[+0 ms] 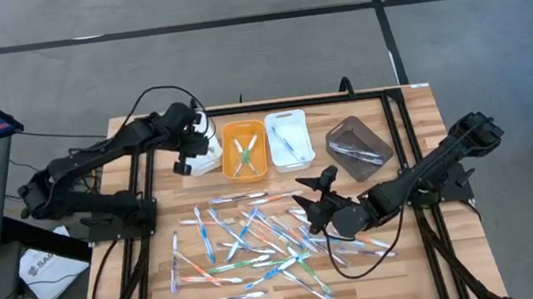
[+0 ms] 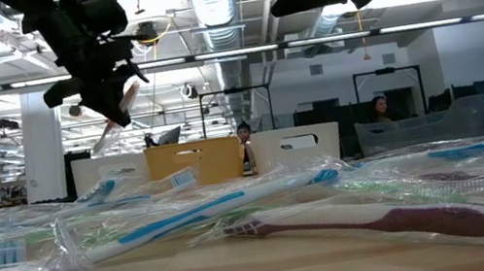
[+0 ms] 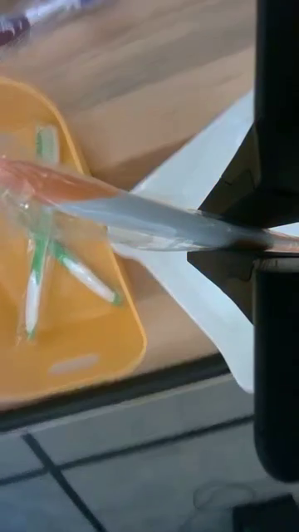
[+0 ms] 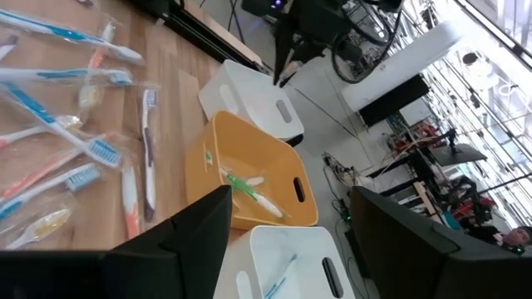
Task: Pick & Place Toothbrushes
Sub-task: Put the white orange toothbrush into the left white bin
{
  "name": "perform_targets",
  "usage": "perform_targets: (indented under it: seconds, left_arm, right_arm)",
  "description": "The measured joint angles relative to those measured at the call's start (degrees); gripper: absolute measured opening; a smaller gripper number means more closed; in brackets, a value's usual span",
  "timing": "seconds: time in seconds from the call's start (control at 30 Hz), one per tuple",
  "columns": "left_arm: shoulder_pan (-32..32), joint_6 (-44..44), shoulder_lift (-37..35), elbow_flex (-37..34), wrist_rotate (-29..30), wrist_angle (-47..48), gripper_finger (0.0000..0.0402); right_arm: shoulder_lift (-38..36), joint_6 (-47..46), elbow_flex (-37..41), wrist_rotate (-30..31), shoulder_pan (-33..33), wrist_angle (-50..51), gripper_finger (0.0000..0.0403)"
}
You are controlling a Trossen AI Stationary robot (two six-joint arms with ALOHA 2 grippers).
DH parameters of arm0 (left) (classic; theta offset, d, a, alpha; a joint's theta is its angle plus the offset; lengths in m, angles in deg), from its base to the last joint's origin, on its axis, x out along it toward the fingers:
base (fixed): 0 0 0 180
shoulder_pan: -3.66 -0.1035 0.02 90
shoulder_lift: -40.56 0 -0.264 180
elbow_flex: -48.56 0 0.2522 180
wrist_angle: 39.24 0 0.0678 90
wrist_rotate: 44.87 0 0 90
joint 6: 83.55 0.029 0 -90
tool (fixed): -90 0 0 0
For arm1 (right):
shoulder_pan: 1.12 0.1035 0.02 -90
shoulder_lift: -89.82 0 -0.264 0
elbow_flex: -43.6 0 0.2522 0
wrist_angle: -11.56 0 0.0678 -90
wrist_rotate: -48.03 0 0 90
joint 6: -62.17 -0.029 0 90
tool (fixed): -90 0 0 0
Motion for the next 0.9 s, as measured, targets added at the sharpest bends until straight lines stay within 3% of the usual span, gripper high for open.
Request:
perform_targets:
  seconds: [0.43,0.6,0.9]
  left_arm:
    - [-1.7,0.0,6.5,0.0,0.9,-0.6,0.0024]
    - [-1.9,0.1,8.6,0.0,5.4,-0.4,0.0030]
    - [-3.6,0.0,9.5,0.0,4.9,-0.5,0.0029]
  right_arm:
    - [0.0,-2.3,0.0,0.0,-0.3,2.0,0.0240]
    - [0.0,-2.4,0.0,0.0,-0.3,2.0,0.0240]
    - [0.0,-3.6,0.0,0.0,-0.3,2.0,0.0240]
